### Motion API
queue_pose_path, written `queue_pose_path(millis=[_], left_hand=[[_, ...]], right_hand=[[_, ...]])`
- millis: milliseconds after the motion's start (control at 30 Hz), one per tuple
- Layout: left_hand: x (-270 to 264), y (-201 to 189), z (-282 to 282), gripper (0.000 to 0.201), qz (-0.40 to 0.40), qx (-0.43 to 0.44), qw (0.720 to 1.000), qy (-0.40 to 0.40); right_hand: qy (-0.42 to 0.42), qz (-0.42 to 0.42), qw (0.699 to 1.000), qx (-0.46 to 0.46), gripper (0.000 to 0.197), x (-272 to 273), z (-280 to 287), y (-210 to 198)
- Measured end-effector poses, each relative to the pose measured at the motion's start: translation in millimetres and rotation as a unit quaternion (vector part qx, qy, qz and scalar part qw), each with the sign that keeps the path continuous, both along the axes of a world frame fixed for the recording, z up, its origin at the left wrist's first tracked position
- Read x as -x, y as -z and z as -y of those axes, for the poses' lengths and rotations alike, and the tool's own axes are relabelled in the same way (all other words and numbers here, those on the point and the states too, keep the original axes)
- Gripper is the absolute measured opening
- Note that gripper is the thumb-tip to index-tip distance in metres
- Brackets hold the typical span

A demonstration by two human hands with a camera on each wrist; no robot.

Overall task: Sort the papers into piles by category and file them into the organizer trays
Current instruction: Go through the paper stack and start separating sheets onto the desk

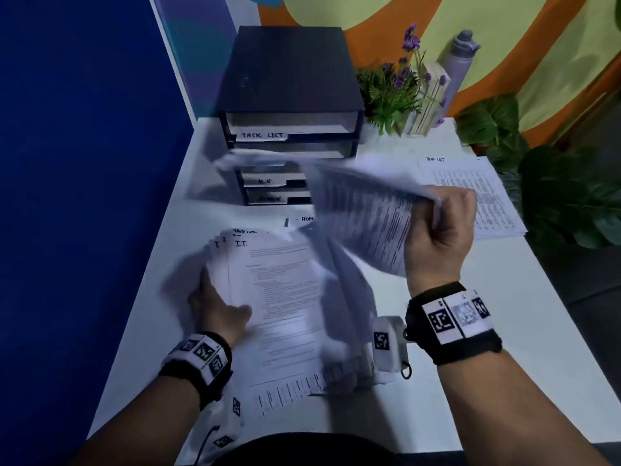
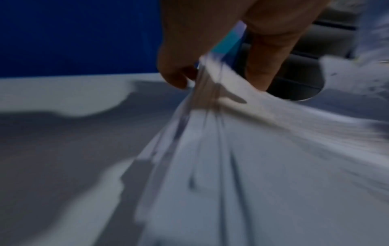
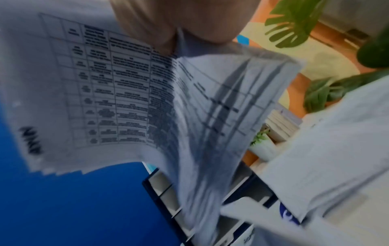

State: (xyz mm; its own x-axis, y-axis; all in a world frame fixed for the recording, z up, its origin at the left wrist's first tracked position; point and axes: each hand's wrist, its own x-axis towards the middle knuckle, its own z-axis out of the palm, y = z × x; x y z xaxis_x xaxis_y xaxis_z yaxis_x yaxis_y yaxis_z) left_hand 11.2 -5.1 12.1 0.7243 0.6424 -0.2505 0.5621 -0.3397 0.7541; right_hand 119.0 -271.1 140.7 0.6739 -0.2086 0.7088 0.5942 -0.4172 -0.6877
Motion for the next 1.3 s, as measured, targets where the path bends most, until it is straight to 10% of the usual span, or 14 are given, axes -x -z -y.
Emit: queue_pose_path(millis=[100,200,300,467,633,967,1300], left_hand=[[-6,-9,8,0.073,0.035,-0.078,0.994,0.065],[-6,-36,22,0.033,0.101,0.249,0.955,0.124],[-10,-42,24,0.037,0.080,0.452,0.888,-0.007],[-1,-1,8,0.024,-0.030,0.288,0.957,0.033],[2,24,3,0.071,-0.083,0.241,0.966,0.031],[-4,27,6,0.013,-0.079,0.140,0.987,-0.001],[-11,2,38,0.031,-0.021,0.147,0.987,0.065]], right_hand=[[-0.049,-0.180,0.976,-0.113,0.026,1,-7,8],[-0.042,-0.427,0.901,-0.072,0.024,-1,-7,52],[-0.048,-0.510,0.858,-0.031,0.020,10,-3,89],[-0.081,-0.585,0.807,-0.002,0.011,27,2,114],[-0.067,-0.589,0.805,0.032,0.021,20,11,122],[-0.074,-0.612,0.787,0.026,0.039,5,39,174],[-0.181,-0.608,0.773,0.024,0.015,18,10,130]])
